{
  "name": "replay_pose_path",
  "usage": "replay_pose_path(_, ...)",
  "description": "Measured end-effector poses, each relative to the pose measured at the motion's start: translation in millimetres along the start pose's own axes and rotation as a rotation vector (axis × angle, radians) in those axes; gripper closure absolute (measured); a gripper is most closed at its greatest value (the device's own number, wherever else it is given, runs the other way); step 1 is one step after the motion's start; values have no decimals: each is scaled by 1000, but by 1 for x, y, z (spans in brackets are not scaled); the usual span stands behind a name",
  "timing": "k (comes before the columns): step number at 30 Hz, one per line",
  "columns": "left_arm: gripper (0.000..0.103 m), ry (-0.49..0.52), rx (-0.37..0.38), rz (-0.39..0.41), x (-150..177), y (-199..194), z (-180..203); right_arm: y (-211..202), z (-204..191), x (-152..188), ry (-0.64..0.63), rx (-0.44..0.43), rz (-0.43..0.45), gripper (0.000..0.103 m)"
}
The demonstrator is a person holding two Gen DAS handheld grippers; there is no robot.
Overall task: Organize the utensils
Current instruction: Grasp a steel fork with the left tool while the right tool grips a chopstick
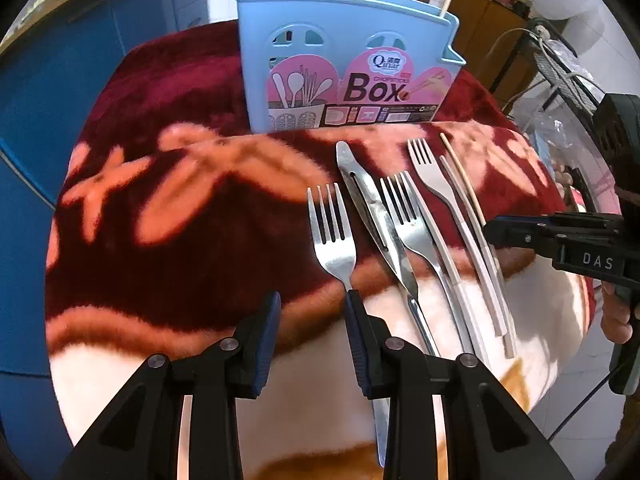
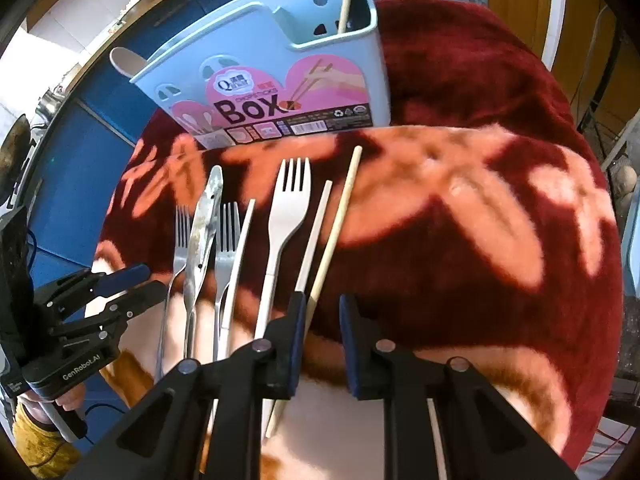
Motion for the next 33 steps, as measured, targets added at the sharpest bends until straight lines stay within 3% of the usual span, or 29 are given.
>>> replay_pose_path(13,70,-3,12,-61,4,5,1,7,1,-4,-38,68,-81,88)
replay_pose_path(21,70,32,1,-177,1,15,4,20,-10,-9,-64,112,-122,91)
replay_pose_path(24,73,-17,53,-225,3,12,3,21,-12,-10,-66,116,-138,94)
replay_pose_path(27,73,-90,162,-198,-3,1,5,19,-6,-5,-74,113,-146,96)
replay_pose_path(29,73,-91,153,-177,-6,-1,2,20,-4,-2,-67,108,-147,98)
replay_pose_path(33,73,-86,173,-206,-3,9,11,22,-3,-3,-56,103,-152,98)
Point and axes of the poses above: each gripper's, at about its wrist camera, not at the fingertips, and y roughly the way its jaws point, z to its right, x to its underside, the point moved 10 cm from there along y, roughly the way its jaws point, and after that the axes turned 11 degrees about y, right-handed, at the moved point
